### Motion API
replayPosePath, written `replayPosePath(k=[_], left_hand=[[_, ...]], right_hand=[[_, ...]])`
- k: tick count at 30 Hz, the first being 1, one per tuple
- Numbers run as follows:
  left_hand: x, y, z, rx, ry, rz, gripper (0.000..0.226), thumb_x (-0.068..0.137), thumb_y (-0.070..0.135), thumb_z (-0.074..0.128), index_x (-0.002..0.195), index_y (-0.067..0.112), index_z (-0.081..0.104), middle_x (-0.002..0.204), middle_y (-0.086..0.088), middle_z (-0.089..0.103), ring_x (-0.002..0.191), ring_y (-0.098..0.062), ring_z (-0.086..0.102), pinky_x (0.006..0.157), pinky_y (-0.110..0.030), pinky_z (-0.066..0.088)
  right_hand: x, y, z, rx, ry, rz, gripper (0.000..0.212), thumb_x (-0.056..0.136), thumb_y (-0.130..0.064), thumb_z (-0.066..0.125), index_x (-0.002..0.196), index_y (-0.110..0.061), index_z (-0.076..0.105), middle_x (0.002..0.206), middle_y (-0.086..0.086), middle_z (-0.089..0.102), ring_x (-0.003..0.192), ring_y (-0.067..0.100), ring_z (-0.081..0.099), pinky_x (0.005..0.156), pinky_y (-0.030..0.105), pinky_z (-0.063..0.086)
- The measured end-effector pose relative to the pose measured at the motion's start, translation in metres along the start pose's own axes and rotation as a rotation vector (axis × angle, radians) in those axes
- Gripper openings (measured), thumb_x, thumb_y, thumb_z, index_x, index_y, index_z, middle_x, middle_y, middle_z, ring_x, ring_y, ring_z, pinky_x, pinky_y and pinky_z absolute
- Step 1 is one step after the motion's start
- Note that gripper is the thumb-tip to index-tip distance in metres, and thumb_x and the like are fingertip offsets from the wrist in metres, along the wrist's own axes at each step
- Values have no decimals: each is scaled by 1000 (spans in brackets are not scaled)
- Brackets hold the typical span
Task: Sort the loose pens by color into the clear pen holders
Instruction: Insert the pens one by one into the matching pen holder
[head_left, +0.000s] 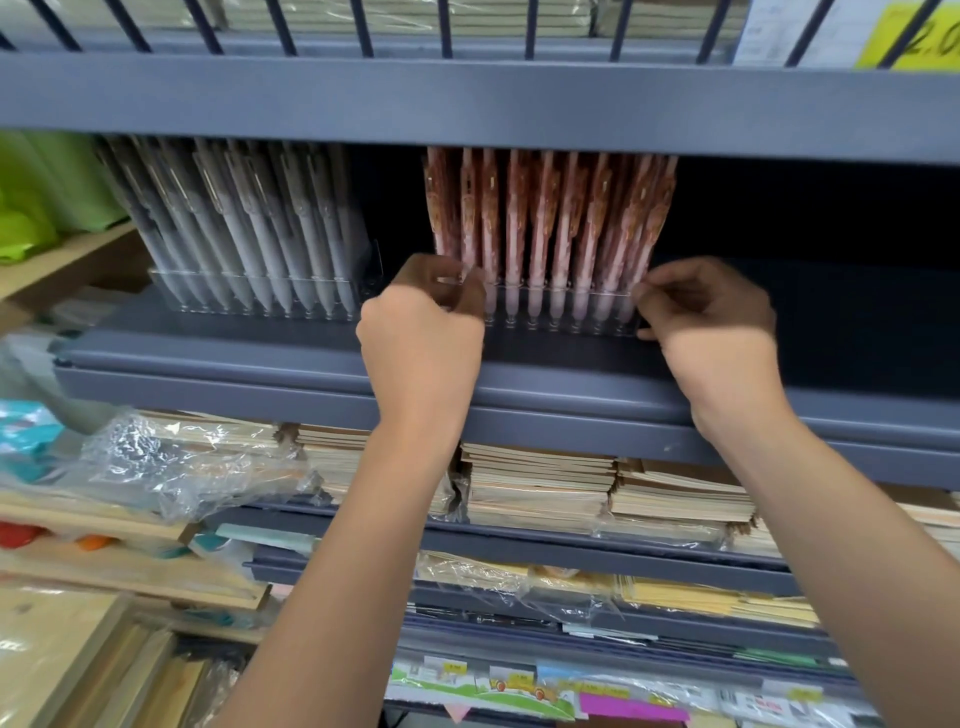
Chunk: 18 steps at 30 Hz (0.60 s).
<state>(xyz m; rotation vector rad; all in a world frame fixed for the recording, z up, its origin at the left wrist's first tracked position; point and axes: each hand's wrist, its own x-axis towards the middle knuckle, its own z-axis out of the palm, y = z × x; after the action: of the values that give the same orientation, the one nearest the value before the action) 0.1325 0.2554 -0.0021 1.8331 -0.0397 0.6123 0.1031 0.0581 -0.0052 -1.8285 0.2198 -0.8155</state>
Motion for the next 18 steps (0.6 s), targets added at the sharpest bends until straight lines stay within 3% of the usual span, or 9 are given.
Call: replayPosePath(k=[4, 18], left_hand=[[2, -1, 2, 12, -16, -5, 4, 91, 27, 65, 88, 25, 68, 69, -2, 74, 49, -21, 69, 65, -42, 60], [5, -6, 5, 56, 10, -1, 9, 92, 27, 61, 92, 22, 69, 67, -5, 72, 53, -25, 70, 62, -41, 59]], right_hand=[[0, 1, 0, 9, -1, -2, 11, 63, -51, 61, 72, -48, 66, 72, -16, 70, 77, 18, 70, 78, 49, 58], [2, 5, 0, -12, 2, -5, 13, 63, -52, 61, 74, -48, 67, 73, -18, 70, 74, 16, 69, 77, 50, 59]])
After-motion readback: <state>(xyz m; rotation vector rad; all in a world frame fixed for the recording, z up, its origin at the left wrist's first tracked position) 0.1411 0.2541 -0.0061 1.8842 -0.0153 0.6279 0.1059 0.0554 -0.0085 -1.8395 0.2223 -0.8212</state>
